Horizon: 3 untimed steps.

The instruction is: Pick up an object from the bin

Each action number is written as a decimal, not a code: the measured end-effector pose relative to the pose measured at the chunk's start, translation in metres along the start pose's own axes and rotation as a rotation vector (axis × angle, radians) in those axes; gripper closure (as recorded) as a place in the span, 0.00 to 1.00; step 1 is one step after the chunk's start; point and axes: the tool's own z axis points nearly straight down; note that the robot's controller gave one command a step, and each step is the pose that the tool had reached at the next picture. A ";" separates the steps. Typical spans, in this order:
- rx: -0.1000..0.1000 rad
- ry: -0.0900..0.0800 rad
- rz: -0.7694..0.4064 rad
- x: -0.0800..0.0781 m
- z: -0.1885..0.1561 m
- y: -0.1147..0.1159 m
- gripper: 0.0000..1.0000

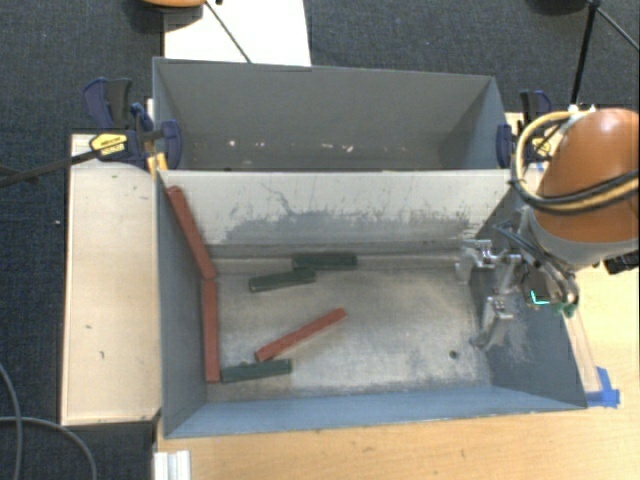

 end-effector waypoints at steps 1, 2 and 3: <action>0.001 -0.008 -0.003 -0.002 -0.004 0.000 0.00; 0.001 -0.008 -0.004 -0.002 -0.004 0.000 0.00; 0.001 -0.007 -0.058 0.004 0.079 0.065 1.00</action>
Offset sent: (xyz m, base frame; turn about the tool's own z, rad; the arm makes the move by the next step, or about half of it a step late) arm 0.0000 0.0000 0.0000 0.0000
